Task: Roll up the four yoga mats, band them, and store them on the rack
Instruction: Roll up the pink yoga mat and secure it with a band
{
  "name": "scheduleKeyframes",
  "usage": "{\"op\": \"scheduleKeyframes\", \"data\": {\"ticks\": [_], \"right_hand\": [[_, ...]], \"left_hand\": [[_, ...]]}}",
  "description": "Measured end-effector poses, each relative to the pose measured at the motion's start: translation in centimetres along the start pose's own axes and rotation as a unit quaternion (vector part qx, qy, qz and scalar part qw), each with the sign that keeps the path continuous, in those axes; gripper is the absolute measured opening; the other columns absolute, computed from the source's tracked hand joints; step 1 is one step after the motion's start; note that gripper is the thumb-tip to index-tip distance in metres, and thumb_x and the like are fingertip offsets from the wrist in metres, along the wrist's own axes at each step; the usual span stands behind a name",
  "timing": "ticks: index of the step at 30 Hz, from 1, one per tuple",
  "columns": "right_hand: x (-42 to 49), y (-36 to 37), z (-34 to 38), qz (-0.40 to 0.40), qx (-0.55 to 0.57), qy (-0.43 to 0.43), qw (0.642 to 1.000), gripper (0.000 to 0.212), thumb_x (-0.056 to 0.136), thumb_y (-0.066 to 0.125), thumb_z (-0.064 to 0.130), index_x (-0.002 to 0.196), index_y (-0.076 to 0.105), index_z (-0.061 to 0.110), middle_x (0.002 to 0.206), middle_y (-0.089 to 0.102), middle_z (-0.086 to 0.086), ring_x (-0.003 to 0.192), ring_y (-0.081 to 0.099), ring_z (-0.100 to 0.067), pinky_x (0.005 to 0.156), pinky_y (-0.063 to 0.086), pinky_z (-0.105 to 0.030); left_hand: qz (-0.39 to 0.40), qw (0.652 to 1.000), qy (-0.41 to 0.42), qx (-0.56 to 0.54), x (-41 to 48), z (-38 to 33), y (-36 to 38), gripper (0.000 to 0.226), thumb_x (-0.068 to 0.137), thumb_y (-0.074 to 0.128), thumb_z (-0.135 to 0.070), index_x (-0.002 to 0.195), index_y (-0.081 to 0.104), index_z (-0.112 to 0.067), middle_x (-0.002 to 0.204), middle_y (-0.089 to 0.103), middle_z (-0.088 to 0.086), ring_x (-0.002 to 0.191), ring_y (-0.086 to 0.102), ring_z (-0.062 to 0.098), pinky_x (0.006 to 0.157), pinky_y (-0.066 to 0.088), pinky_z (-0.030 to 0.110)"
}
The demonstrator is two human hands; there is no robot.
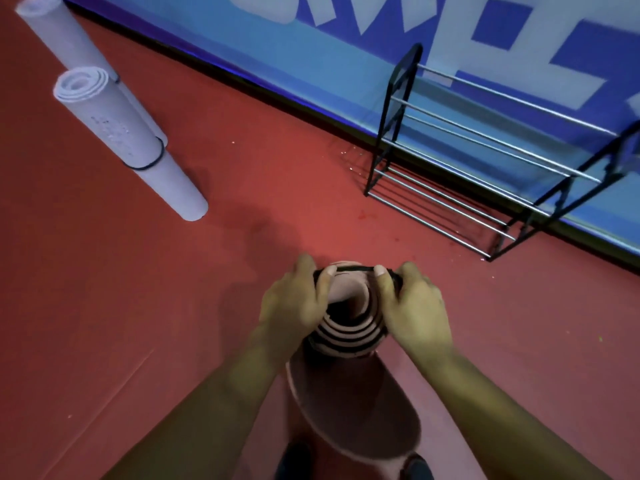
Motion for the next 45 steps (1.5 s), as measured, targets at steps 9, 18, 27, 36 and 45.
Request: {"op": "scheduleKeyframes", "data": {"ticks": [9, 18, 27, 36, 45], "right_hand": [[-2.0, 0.3, 1.4, 0.016, 0.074, 0.133, 0.988, 0.040, 0.104, 0.040, 0.055, 0.085, 0.041, 0.019, 0.079, 0.061, -0.011, 0.091, 0.056, -0.043, 0.068, 0.033, -0.039], [-3.3, -1.5, 2.0, 0.033, 0.061, 0.104, 0.992, 0.037, 0.106, 0.039, 0.051, 0.082, 0.045, 0.023, 0.082, 0.059, -0.004, 0.090, 0.057, -0.037, 0.067, 0.032, -0.038], [-7.8, -2.7, 0.2, 0.030, -0.032, 0.168, 0.985, 0.049, 0.104, 0.029, 0.057, 0.122, 0.059, 0.022, 0.145, 0.037, -0.009, 0.134, 0.034, -0.036, 0.106, 0.041, -0.056], [-11.7, -0.5, -0.8, 0.002, 0.012, 0.287, 0.958, 0.045, 0.105, 0.032, 0.055, 0.121, 0.059, 0.021, 0.145, 0.039, -0.015, 0.128, 0.045, -0.045, 0.106, 0.039, -0.045], [-13.8, 1.5, 0.5, -0.097, 0.033, 0.355, 0.929, 0.041, 0.106, 0.039, 0.049, 0.112, 0.061, 0.014, 0.118, 0.051, -0.013, 0.107, 0.056, -0.043, 0.086, 0.045, -0.043]], "left_hand": [[0.160, 0.983, 0.068, -0.066, 1.8, 0.7, 0.3, 0.048, 0.101, 0.051, -0.045, 0.123, 0.055, -0.002, 0.148, 0.047, 0.008, 0.133, 0.047, 0.026, 0.104, 0.034, 0.031], [0.134, 0.974, 0.182, 0.018, 3.6, -2.6, 1.9, 0.062, 0.080, 0.054, -0.068, 0.100, 0.054, -0.010, 0.099, 0.057, 0.003, 0.100, 0.058, 0.032, 0.081, 0.039, 0.038], [0.130, 0.962, 0.214, 0.112, 3.1, -3.0, 2.7, 0.069, 0.083, 0.033, -0.081, 0.109, 0.060, -0.024, 0.114, 0.058, -0.006, 0.110, 0.053, 0.021, 0.089, 0.039, 0.040], [0.119, 0.956, 0.219, 0.157, 1.8, -5.1, 3.6, 0.076, 0.076, 0.036, -0.082, 0.098, 0.058, -0.012, 0.107, 0.058, 0.003, 0.104, 0.054, 0.029, 0.086, 0.042, 0.044], [0.169, 0.935, 0.269, 0.158, 1.6, -4.6, 3.1, 0.083, 0.075, 0.024, -0.078, 0.111, 0.058, -0.011, 0.124, 0.054, 0.005, 0.118, 0.048, 0.029, 0.095, 0.038, 0.047]]}}
Point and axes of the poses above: each hand's wrist, its own x-axis towards the middle knuckle, its own y-axis out of the palm, z = x × y, the point moved 2 cm from there along x, towards the middle knuckle
